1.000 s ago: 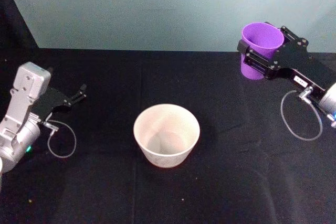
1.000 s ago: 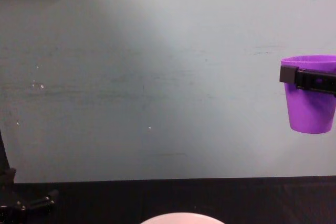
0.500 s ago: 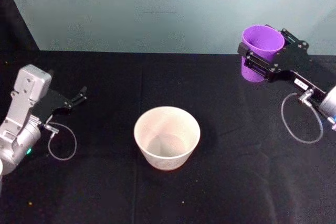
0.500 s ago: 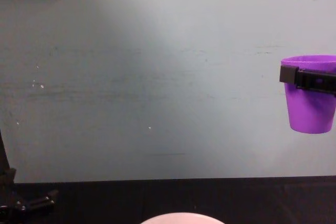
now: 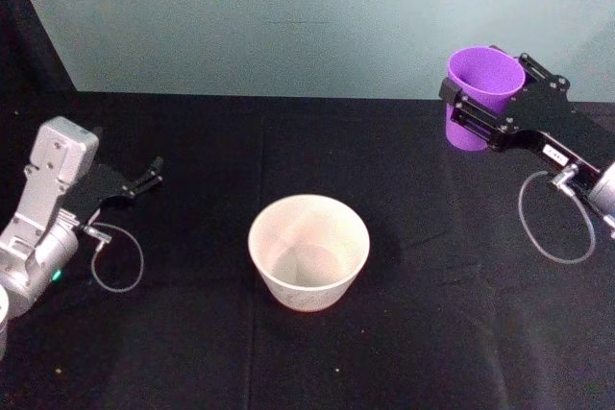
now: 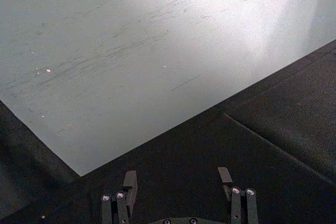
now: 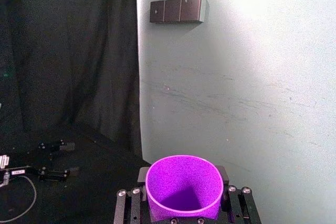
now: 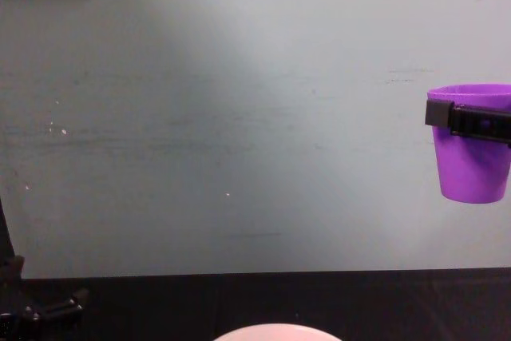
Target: Pick up the cup and pour the mung beans from the cup into the bowl.
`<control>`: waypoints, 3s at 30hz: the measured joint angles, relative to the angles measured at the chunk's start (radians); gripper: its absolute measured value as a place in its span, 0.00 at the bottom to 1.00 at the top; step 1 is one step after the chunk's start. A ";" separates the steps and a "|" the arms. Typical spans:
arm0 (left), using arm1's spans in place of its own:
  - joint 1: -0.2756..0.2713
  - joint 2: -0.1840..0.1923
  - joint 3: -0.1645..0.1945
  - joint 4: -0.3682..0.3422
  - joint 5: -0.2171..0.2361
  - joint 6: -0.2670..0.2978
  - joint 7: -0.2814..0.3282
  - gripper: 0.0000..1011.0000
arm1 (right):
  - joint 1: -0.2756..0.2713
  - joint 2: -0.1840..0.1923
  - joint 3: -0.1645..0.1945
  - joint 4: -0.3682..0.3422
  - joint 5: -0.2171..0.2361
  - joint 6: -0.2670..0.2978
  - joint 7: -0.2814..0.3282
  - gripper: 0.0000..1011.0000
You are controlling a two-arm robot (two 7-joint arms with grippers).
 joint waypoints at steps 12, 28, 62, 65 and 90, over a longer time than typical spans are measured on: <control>0.000 0.000 0.000 0.000 0.000 0.000 0.000 0.99 | 0.000 0.000 0.000 0.000 0.000 0.000 0.000 0.75; 0.000 0.000 0.000 0.000 0.000 0.000 0.000 0.99 | 0.000 0.000 0.000 0.000 0.000 0.000 0.000 0.75; 0.000 0.000 0.000 0.000 0.000 0.000 0.000 0.99 | 0.000 0.000 0.000 0.000 0.000 0.000 0.000 0.75; 0.000 0.000 0.000 0.000 0.000 0.000 0.000 0.99 | 0.000 0.000 0.000 0.000 0.000 0.000 0.000 0.75; 0.000 0.000 0.000 0.000 0.000 0.000 0.000 0.99 | 0.000 0.000 0.000 0.000 0.000 0.000 0.000 0.75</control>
